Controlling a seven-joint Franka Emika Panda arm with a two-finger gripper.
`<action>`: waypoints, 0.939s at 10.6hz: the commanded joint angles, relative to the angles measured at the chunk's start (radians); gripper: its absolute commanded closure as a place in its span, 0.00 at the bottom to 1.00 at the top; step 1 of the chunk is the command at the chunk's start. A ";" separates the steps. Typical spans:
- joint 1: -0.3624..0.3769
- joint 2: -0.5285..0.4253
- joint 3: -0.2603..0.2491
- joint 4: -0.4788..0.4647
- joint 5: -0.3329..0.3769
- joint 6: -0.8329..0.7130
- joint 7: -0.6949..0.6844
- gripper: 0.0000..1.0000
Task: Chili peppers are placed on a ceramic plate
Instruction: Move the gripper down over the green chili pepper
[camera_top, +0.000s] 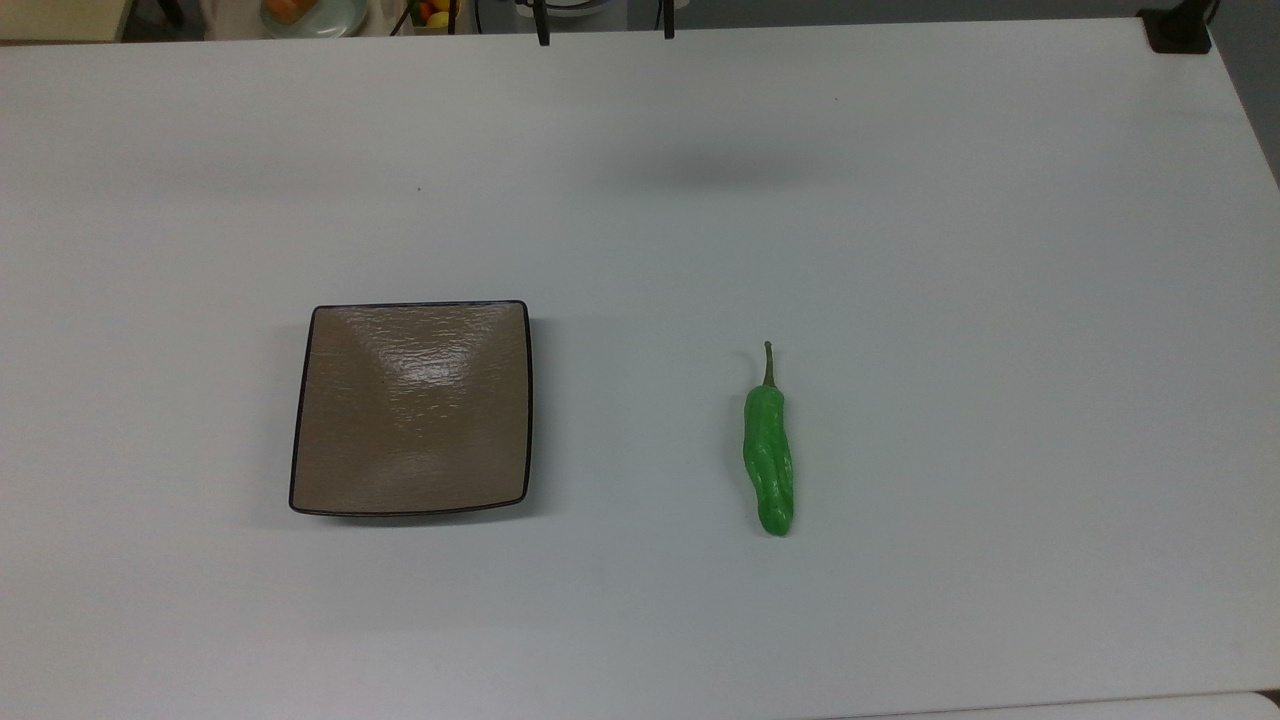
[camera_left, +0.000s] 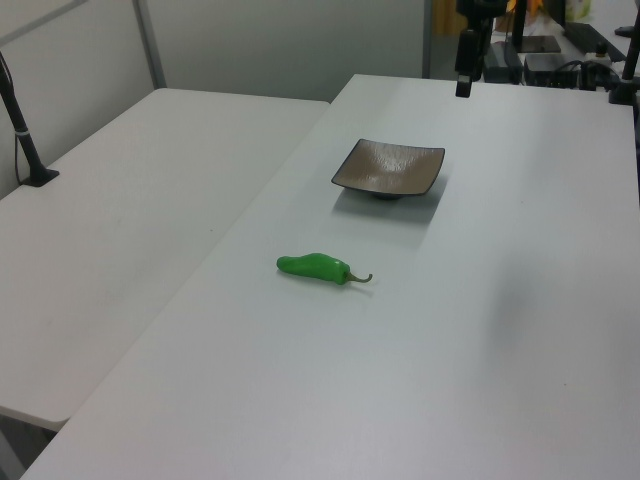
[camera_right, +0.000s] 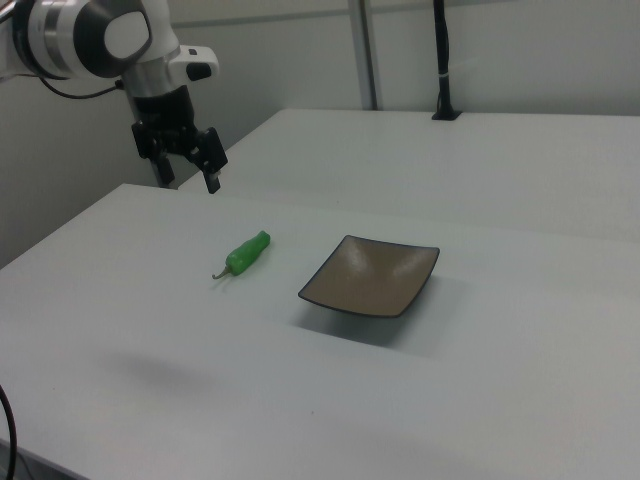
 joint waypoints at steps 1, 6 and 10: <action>0.009 -0.015 -0.007 -0.026 -0.010 0.026 -0.028 0.00; 0.014 -0.002 -0.006 -0.024 -0.007 0.048 -0.022 0.00; 0.043 0.078 -0.007 0.029 0.004 0.134 -0.017 0.00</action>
